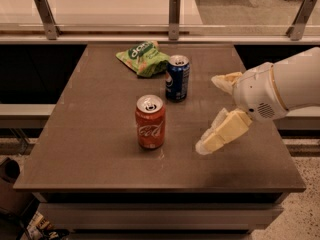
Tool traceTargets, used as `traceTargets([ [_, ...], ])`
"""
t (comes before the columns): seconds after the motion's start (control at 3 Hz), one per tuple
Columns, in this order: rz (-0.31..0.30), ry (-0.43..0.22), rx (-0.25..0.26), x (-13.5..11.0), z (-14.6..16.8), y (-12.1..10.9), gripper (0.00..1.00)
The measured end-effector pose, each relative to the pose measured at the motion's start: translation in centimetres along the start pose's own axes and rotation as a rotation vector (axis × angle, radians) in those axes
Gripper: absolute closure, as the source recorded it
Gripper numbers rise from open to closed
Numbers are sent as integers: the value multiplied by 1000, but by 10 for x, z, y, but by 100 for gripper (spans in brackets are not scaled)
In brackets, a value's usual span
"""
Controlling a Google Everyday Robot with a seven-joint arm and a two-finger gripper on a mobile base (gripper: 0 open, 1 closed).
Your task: Knock coke can over
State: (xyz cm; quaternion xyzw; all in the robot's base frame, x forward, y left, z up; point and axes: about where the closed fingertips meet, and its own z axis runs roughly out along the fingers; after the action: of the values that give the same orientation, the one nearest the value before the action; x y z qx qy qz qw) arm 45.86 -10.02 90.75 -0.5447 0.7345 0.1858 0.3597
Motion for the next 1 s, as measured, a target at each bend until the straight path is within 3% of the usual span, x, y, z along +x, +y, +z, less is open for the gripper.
traceTargets([
  [1.0, 52, -319, -16, 5, 63, -8, 0],
])
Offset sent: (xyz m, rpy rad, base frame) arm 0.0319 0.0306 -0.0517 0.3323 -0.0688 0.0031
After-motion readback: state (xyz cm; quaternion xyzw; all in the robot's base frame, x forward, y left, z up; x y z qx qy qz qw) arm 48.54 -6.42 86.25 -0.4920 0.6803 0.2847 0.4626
